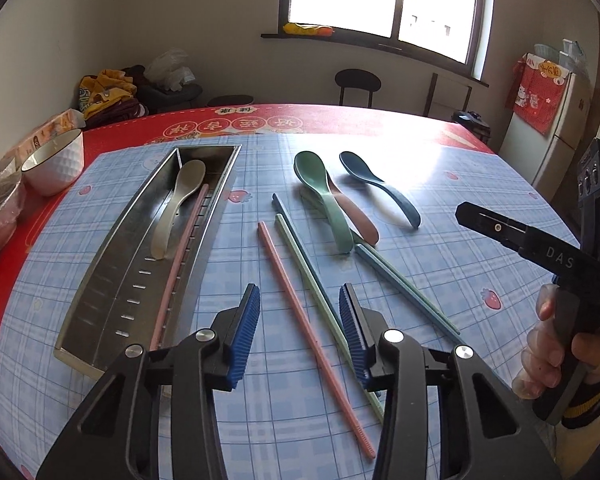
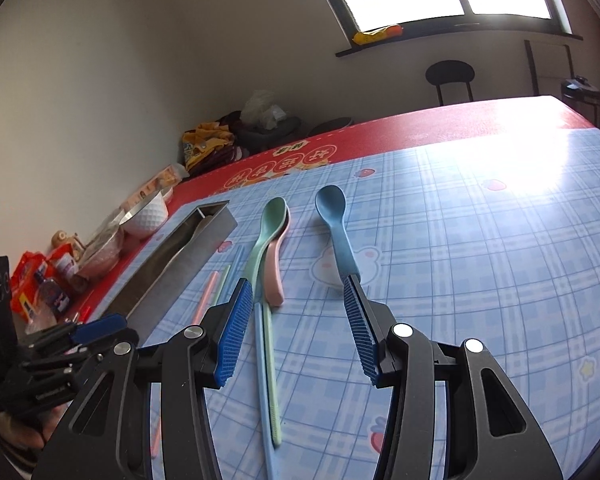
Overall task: Organize utensils
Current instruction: 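Lower the left tool onto the second pink chopstick and grasp it, then grasp the blue chopstick with the right tool while the left tool holds the pink chopstick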
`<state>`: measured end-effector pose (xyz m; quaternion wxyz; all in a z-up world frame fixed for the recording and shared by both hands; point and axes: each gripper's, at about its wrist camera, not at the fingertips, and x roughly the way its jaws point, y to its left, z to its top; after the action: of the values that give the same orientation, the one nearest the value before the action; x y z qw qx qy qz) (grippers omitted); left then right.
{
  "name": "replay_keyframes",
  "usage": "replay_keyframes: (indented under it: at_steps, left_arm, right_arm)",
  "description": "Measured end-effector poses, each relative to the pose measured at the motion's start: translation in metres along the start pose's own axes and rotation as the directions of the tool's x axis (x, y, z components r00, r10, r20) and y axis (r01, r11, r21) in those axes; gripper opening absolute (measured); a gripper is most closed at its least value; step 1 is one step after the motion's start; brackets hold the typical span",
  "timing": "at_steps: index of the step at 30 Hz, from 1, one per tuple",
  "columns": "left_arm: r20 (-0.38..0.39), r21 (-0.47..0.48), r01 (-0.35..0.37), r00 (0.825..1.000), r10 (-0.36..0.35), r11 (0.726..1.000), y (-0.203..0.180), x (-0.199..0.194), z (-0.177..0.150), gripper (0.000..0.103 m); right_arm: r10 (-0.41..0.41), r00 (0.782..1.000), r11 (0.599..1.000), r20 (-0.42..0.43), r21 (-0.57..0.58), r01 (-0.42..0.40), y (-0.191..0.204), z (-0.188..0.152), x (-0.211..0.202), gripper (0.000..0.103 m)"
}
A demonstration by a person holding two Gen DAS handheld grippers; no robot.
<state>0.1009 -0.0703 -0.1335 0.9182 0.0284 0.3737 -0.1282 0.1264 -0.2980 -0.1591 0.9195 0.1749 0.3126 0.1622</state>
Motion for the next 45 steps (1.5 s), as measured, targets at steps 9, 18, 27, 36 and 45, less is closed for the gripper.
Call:
replay_keyframes:
  at_steps: [9,18,27,36,45]
  left_arm:
    - [-0.109,0.012,-0.031,0.994,0.032,0.999,-0.003,0.040,-0.002,0.019]
    - [-0.167,-0.014,-0.055,0.985,0.051,0.998,0.003,0.061,0.004,0.018]
    - [-0.156,0.035,-0.029,0.987,0.034,0.999,-0.003,0.058,-0.002,0.009]
    - [-0.197,0.053,-0.007,0.980,0.017,0.999,0.000,0.035,-0.022,0.007]
    - [-0.155,0.001,0.025,0.988,-0.025,1.000,0.009,0.028,-0.032,0.007]
  right_arm:
    - [-0.011,1.000,0.999,0.019,-0.045,0.012,0.011,-0.003,-0.003,0.047]
    - [-0.006,1.000,1.000,0.021,-0.030,0.007,0.007,-0.003,-0.005,0.047]
    - [0.001,1.000,1.000,0.009,0.003,-0.001,0.002,-0.002,-0.003,0.047]
    - [0.032,0.999,0.999,-0.001,0.011,-0.032,0.000,-0.003,-0.001,0.047]
    - [0.026,0.999,1.000,-0.034,-0.014,-0.027,0.006,-0.005,0.006,0.047]
